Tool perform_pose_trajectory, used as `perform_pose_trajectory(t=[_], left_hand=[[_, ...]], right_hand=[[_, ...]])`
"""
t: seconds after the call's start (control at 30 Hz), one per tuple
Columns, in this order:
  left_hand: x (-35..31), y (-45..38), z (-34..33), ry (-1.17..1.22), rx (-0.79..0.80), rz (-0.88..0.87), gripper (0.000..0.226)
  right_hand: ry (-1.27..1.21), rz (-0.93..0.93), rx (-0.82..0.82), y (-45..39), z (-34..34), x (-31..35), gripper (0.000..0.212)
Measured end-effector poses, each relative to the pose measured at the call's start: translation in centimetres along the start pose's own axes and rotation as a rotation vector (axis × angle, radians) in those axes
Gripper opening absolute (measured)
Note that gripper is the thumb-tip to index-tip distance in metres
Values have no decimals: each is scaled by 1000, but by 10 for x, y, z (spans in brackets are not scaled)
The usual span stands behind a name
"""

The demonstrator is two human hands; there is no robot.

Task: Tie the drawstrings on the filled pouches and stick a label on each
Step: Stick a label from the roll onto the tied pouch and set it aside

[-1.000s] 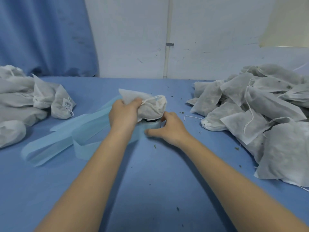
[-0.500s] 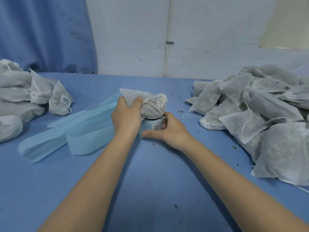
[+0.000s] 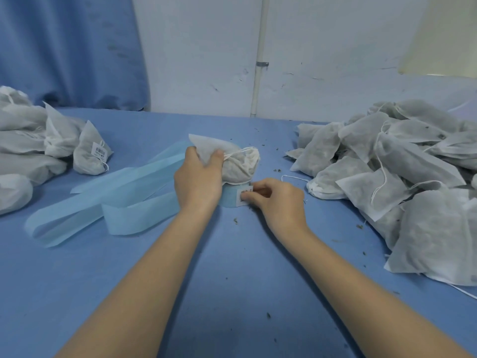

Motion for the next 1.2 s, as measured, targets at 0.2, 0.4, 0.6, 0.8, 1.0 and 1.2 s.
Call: perform_pose_trajectory(t=[0.2, 0.4, 0.6, 0.8, 1.0, 1.2], left_hand=[[-2, 1, 1, -6, -4, 5, 26], [-3, 0, 3, 3, 21, 18, 25], [-9, 3, 7, 167, 33, -18, 25], [-31, 27, -2, 302, 342, -79, 16], [-42, 42, -6, 415, 560, -79, 19], [-47, 46, -8, 481, 632, -95, 19]], right_hand=[[94, -27, -38, 7, -1, 5, 25], [306, 124, 165, 24, 3, 19, 20], [254, 277, 287, 42, 45, 37, 16], [130, 376, 59, 30, 78, 43, 13], [96, 350, -26, 20, 87, 32, 20], [-63, 321, -83, 17, 92, 33, 19]])
Point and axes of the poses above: each hand's wrist, its own y-axis away from the middle knuckle, its own z-axis out of the back of the hand, x = y × z, the point moved 1 cm from there along -y, towards the middle knuckle, and after that the axes turned 2 degrees about x, right-handed, at the moved point
